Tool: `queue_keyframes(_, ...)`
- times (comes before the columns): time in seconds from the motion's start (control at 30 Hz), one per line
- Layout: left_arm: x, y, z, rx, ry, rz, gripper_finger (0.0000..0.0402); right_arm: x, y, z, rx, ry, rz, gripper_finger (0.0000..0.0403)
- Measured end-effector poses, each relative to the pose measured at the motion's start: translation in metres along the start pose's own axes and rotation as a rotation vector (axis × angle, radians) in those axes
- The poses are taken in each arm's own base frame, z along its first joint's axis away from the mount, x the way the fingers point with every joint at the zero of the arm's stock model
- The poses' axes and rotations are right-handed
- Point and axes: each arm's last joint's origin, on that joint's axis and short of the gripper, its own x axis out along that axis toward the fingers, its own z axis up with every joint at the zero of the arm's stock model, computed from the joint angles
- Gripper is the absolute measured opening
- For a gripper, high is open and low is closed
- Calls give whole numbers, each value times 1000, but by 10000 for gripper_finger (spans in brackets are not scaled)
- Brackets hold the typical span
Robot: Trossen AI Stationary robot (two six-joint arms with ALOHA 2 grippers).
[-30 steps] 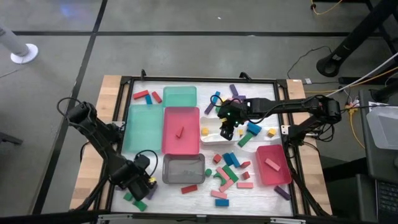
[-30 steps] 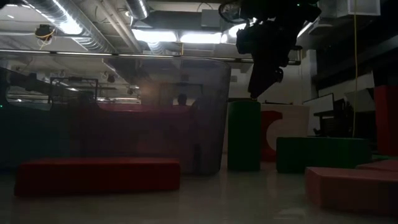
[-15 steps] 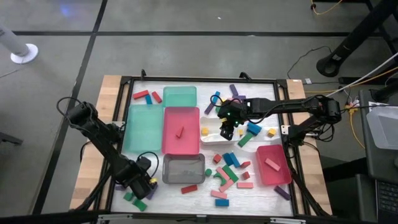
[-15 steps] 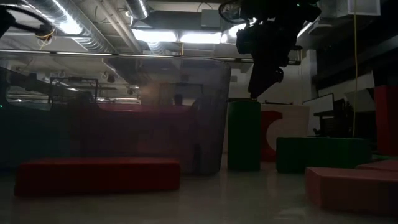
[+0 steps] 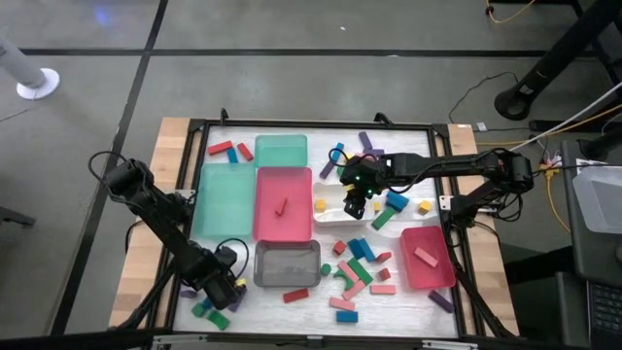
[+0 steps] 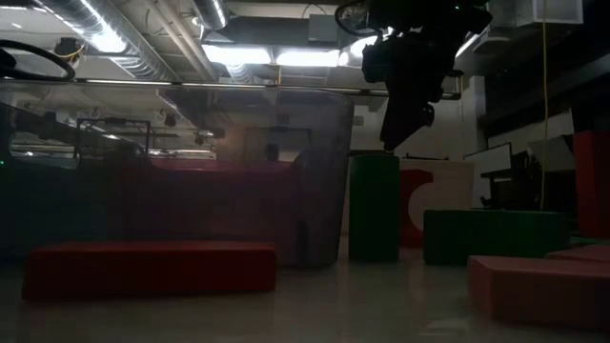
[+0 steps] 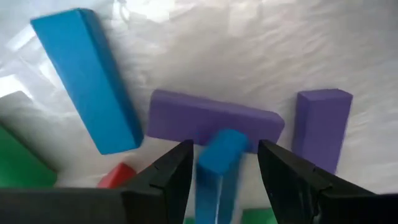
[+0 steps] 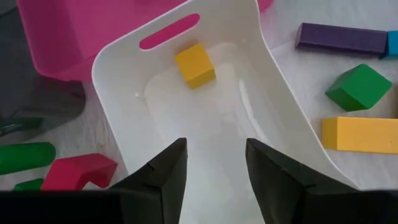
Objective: Sort blocks
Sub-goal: Put the blue block into the black bin
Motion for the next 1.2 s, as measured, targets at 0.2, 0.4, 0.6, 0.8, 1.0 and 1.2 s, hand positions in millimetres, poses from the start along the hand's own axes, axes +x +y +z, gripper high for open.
queue_keyframes(0.2,0,1,0,0,-2,7,157,0,0,0,0,1,2,166)
queue_keyframes(0.4,0,-3,-2,74,50,-24,118,0,0,0,0,1,3,166)
queue_keyframes(0.6,0,-4,-3,132,53,-40,134,0,0,0,0,1,3,166)
queue_keyframes(0.8,0,-4,-3,184,53,-41,173,0,0,0,0,1,3,166)
queue_keyframes(1.0,0,-4,-4,240,92,-35,202,0,0,0,0,1,3,166)
queue_keyframes(1.2,0,-4,-4,244,103,-34,207,0,0,0,0,1,3,166)
